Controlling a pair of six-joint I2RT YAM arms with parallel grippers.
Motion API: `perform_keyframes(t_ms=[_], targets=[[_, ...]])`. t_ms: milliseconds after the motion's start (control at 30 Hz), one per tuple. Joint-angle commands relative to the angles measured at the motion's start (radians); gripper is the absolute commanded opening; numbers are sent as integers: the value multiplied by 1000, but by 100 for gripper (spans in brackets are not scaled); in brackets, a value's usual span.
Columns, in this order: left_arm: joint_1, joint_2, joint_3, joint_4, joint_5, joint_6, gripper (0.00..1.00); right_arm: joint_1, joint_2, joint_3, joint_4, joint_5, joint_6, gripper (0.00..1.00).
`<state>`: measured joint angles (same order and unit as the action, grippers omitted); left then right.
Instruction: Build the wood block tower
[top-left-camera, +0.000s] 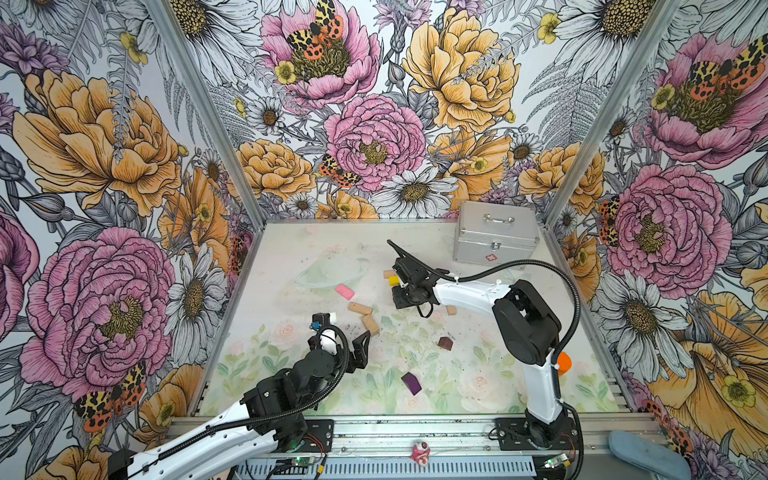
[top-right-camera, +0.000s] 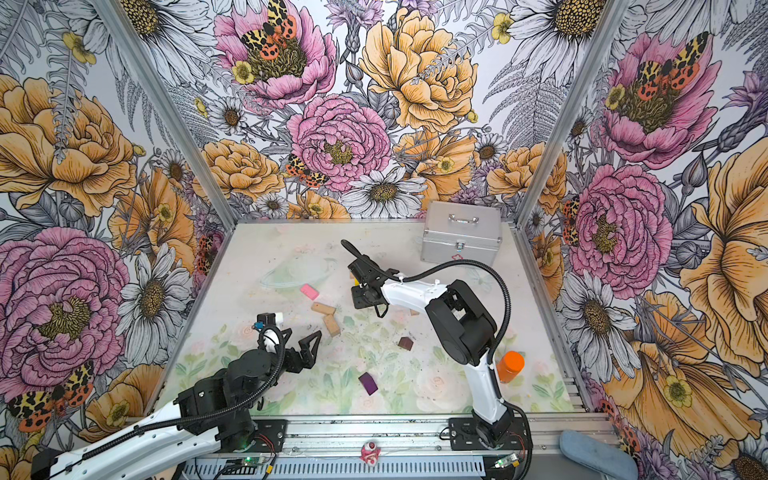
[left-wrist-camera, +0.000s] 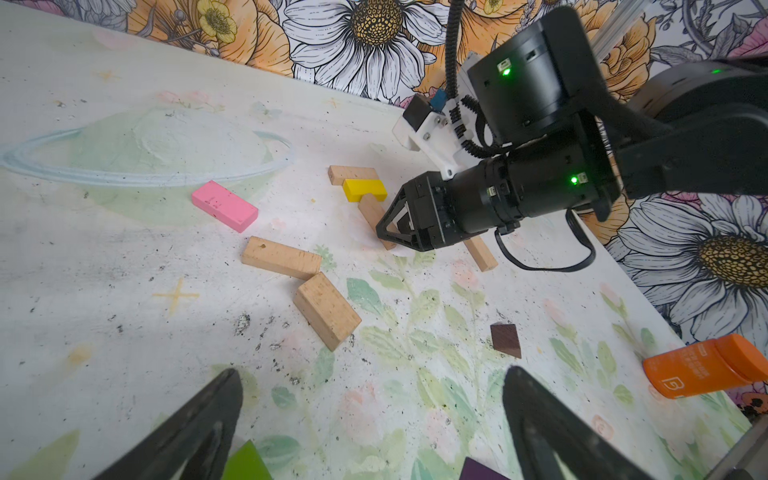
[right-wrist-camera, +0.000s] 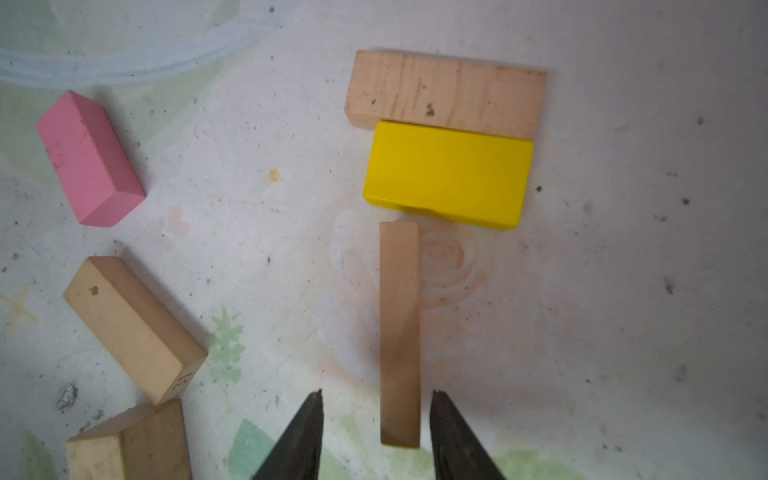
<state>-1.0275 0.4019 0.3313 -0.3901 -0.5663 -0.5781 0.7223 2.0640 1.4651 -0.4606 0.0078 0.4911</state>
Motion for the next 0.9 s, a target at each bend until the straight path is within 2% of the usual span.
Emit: perform_keyframes(t_ms=[0, 233, 400, 567, 867], targets=[[3, 9, -4, 2, -32, -1, 99, -3, 29, 50, -15, 53, -4, 42], [21, 48, -5, 46, -22, 11, 99, -9, 82, 116, -50, 86, -34, 33], [35, 89, 3, 78, -4, 14, 99, -17, 86, 109, -52, 94, -31, 22], [40, 128, 11, 109, 11, 16, 99, -24, 58, 64, -50, 89, -38, 15], [38, 197, 39, 145, 34, 5, 99, -43, -51, -81, -16, 63, -32, 12]])
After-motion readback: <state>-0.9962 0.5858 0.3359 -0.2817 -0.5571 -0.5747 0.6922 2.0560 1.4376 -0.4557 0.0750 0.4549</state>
